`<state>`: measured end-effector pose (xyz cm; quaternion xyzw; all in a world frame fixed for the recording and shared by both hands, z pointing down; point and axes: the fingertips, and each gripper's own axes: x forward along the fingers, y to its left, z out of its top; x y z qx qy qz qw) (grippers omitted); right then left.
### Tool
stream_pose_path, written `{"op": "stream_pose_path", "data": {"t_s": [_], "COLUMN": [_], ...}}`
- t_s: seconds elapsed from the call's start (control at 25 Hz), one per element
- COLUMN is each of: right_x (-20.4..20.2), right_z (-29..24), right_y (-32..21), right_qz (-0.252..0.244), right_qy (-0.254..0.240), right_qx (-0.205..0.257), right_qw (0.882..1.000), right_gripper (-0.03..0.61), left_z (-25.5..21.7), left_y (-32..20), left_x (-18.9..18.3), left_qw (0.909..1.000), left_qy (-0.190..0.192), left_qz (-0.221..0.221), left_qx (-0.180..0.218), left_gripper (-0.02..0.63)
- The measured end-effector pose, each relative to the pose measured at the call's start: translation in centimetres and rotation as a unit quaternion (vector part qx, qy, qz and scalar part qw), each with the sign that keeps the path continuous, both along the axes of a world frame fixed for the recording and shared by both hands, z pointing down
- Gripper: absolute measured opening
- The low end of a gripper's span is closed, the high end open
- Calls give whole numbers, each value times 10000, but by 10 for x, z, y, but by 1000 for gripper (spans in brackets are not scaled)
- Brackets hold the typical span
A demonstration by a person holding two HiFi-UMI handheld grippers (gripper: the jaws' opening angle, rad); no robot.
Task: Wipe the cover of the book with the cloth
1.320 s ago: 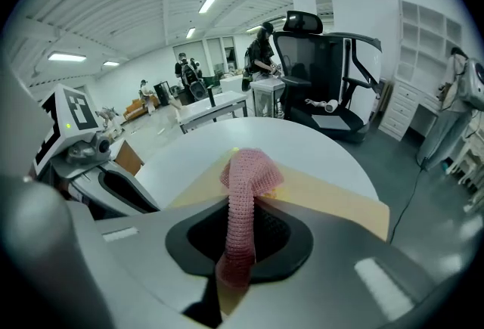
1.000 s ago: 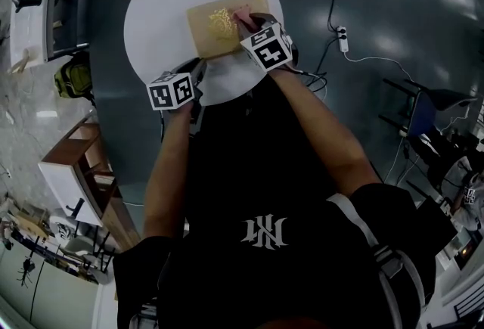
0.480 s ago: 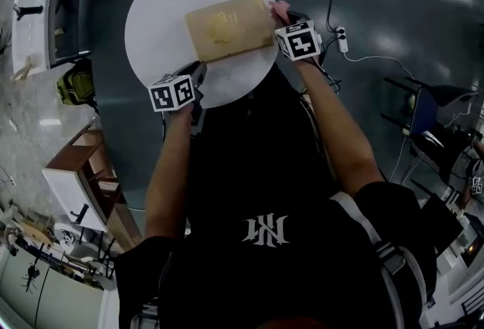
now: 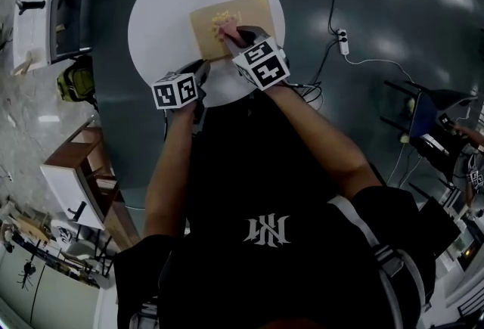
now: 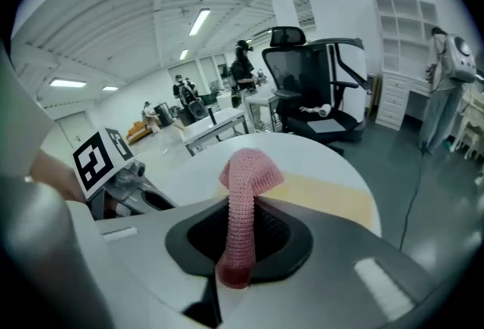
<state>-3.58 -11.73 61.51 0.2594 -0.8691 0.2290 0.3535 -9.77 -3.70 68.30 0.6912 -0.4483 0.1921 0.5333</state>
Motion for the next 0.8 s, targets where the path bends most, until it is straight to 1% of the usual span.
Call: {"op": "stream_pose_path", "data": {"t_s": [0.08,0.16,0.32,0.44,0.6,0.8], "right_x": [-31,-53,-79,-79,-75,-51], "right_z": [8,18,35,48,51,52], "right_y": [10,16,26,32,30,24], "right_qz": [-300,-526,-876,-1051,-1177,-1092], "right_qy": [-23,-6,216,475,578,641], "right_qx": [-42,-73,-93,-16,159,217], "right_qw": [9995,9986,9959,9933,9912,9917], "right_gripper": [37,37,37,37,37,37], "left_z": [0,0,1,0,0,1], "left_y": [0,-1,-2,-2,-3,-2], "left_x": [-1,1,1,0,-1,0], "left_qw": [10000,10000,10000,10000,9999,10000], "left_qy": [-15,10,22,38,32,55], "left_qz": [-15,-32,-50,-74,-99,-61], "left_qx": [4,22,21,27,27,50], "left_gripper": [57,57,57,57,55,55]}}
